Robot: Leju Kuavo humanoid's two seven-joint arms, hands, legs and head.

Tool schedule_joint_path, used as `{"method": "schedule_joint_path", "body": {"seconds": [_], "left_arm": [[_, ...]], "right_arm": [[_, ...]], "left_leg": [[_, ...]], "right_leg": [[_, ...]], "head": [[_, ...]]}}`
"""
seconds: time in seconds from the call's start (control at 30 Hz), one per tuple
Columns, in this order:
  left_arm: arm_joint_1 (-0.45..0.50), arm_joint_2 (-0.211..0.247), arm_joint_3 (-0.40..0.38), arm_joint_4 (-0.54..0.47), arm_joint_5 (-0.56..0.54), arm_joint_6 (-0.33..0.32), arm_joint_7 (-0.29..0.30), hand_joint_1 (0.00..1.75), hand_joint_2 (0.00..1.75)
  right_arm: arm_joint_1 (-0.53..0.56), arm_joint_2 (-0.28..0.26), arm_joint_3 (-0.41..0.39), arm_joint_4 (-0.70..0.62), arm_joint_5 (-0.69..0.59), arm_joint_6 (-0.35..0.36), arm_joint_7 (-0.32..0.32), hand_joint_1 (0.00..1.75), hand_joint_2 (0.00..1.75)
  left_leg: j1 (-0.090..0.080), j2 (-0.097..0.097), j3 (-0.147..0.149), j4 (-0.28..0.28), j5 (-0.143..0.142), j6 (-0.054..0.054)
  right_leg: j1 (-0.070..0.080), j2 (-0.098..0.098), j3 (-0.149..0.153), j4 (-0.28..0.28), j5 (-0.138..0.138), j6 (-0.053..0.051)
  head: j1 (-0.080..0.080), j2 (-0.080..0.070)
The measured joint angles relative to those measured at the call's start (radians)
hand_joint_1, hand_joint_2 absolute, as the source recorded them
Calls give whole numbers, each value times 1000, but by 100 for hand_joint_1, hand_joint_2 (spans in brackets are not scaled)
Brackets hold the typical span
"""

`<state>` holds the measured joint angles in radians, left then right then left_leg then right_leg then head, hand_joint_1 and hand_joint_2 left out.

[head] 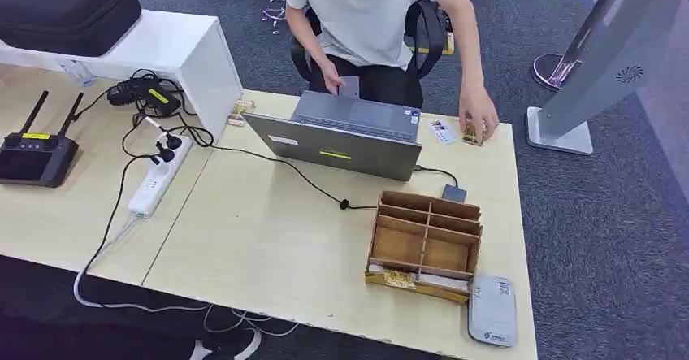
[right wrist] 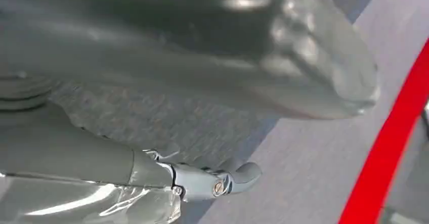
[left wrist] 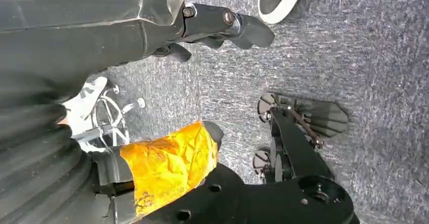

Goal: Pass the card to the sensor for recognition and then transmit it.

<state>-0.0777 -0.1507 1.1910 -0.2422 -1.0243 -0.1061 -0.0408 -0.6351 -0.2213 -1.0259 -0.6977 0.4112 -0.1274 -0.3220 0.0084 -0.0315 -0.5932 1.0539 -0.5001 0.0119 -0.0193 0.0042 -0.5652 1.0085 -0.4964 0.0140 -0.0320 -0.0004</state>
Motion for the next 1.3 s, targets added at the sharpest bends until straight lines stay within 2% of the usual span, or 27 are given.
{"method": "schedule_joint_path", "body": {"seconds": [0.17,0.27,0.3,0.4,0.43,0.5,0.57,0.63,0.73,0.83,0.93,1.07,1.1,1.17,1.2,1.3], "left_arm": [[-3,0,20,0,28,0,-4,0,175],[-6,-1,51,0,76,4,-2,0,175],[-6,-2,62,0,89,8,-1,0,0],[-6,-9,96,0,121,21,-1,0,0],[-6,-11,106,0,127,24,-1,0,175],[-7,-20,118,0,130,34,0,0,175],[-9,-29,127,0,129,39,9,0,175],[-12,-38,133,0,124,41,20,0,175],[-15,-52,133,0,111,52,41,0,175],[-16,-60,133,0,90,65,84,0,175],[-17,-64,133,0,86,65,93,0,175],[-17,-66,133,0,70,65,103,0,175],[-17,-65,133,0,52,65,114,0,175],[-17,-65,129,0,17,64,137,0,175],[-17,-65,123,0,5,64,149,0,175],[-17,-64,98,0,-37,53,193,0,175]], "right_arm": [[21,-27,-63,21,-15,-16,23,0,0],[104,-59,-128,49,-78,-8,18,0,0],[141,-65,-149,64,-82,-11,7,0,0],[263,-69,-205,123,-69,-31,-12,0,0],[305,-64,-219,148,-55,-41,-11,0,175],[369,-46,-231,197,9,-80,22,0,175],[417,-19,-215,247,154,-113,97,0,175],[457,18,-169,299,297,-113,184,0,175],[496,99,-98,358,420,-99,291,0,175],[525,182,-18,397,524,-62,372,0,175],[541,233,37,420,546,-54,391,0,175],[550,258,75,433,570,-21,411,0,175],[552,264,88,435,596,0,427,0,0],[558,281,122,440,657,40,453,0,0],[561,292,137,443,677,53,459,0,175],[568,322,183,449,721,91,471,0,175]], "left_leg": [[0,1,3,0,0,0],[1,-8,3,0,0,0],[2,-10,3,0,0,0],[2,-11,3,-1,-3,2],[2,-11,3,-1,-4,1],[1,-9,3,-1,-4,1],[2,-7,3,-2,-5,0],[2,-6,4,-2,-5,0],[2,-3,5,-2,-4,0],[3,-2,6,-2,-4,-1],[3,-1,6,-2,-4,-1],[3,0,6,-2,-4,-1],[3,0,6,-2,-4,-1],[3,0,6,-2,-4,-1],[2,0,6,-2,-4,-1],[2,0,6,-2,-4,-1]], "right_leg": [[0,0,-1,0,0,0],[1,-8,5,-1,-3,2],[1,-10,6,-1,-4,3],[0,-11,6,-1,-6,3],[0,-11,6,-1,-6,3],[1,-9,6,-1,-6,3],[1,-7,6,-1,-6,3],[1,-6,6,-1,-7,2],[2,-4,6,0,-7,2],[3,-3,6,1,-6,1],[2,-2,6,1,-7,1],[1,-2,6,1,-7,1],[1,-1,6,1,-7,1],[0,-1,6,1,-7,1],[0,-1,6,1,-7,1],[0,-1,6,1,-7,1]], "head": [[0,0],[1,0],[0,0],[0,0],[0,0],[0,0],[0,0],[0,0],[0,0],[0,0],[0,0],[0,0],[0,0],[0,0],[0,0],[0,0]]}}
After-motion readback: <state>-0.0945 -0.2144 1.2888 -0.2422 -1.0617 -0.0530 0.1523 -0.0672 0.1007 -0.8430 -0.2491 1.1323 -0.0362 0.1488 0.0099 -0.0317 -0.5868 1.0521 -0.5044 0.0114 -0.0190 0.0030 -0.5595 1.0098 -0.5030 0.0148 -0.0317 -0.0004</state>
